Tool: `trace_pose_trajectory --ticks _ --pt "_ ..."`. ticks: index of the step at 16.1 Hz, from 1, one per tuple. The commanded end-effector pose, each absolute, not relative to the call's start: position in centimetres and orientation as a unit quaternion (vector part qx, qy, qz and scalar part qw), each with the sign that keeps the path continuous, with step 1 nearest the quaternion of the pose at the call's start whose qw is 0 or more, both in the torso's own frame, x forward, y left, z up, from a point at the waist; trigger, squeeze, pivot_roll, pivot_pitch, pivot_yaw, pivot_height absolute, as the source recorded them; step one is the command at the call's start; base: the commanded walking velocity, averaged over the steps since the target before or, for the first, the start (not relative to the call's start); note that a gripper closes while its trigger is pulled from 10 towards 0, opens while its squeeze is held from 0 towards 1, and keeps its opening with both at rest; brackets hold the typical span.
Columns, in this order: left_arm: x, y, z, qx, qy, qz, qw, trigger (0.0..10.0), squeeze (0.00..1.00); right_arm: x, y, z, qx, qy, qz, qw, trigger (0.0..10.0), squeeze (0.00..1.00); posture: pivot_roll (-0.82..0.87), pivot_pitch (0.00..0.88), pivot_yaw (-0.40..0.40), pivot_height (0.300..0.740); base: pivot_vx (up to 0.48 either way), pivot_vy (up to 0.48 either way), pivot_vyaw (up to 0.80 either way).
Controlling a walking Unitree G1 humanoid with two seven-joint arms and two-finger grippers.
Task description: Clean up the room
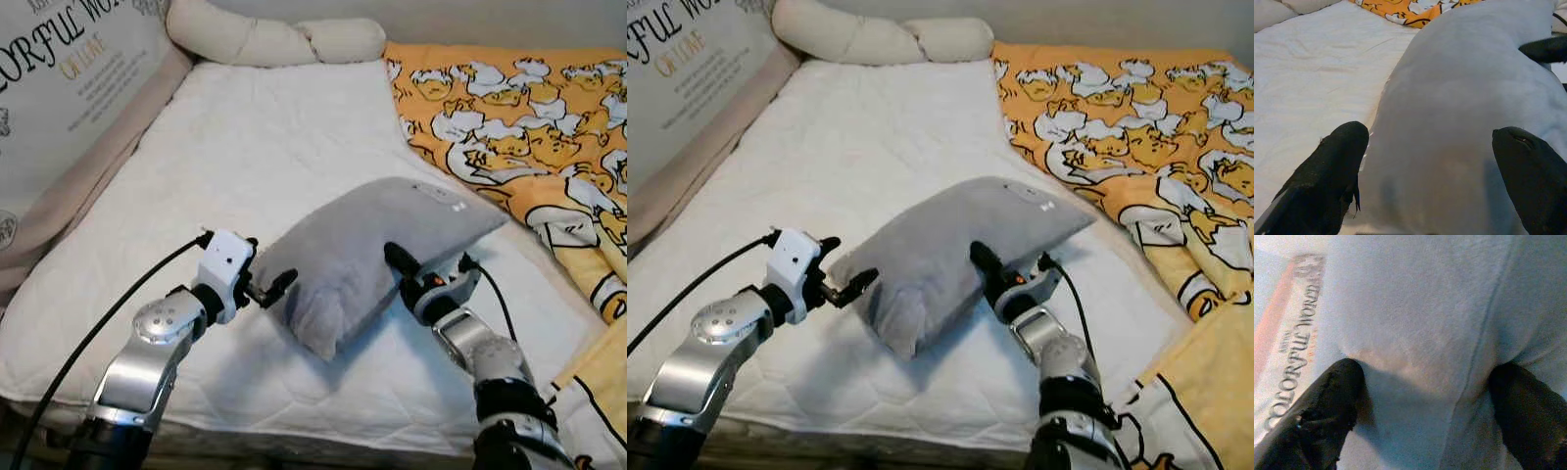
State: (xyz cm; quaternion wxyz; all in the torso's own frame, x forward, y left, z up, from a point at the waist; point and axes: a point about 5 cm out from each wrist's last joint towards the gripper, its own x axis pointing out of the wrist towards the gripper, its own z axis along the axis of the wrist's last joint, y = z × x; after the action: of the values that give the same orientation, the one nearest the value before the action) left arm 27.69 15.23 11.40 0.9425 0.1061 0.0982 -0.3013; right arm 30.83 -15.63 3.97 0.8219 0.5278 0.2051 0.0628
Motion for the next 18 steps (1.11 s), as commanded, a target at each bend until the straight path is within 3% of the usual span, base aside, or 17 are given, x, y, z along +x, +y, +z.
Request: trace_pose_trajectory --ticks 1,18 --pt "27.8 15.5 11.8 0.113 0.093 -0.302 0.942 10.0 0.00 31.0 -15.8 3.8 0.515 0.211 0.050 0.829 0.0 0.00 0.01 0.000 0.036 0.740 0.000 0.000 0.00" --pt "28.0 14.8 11.5 0.119 0.094 -0.315 0.937 10.0 0.00 31.3 -15.9 2.7 0.442 0.223 0.010 0.869 0.0 0.00 -0.02 0.000 0.045 0.740 0.000 0.000 0.00"
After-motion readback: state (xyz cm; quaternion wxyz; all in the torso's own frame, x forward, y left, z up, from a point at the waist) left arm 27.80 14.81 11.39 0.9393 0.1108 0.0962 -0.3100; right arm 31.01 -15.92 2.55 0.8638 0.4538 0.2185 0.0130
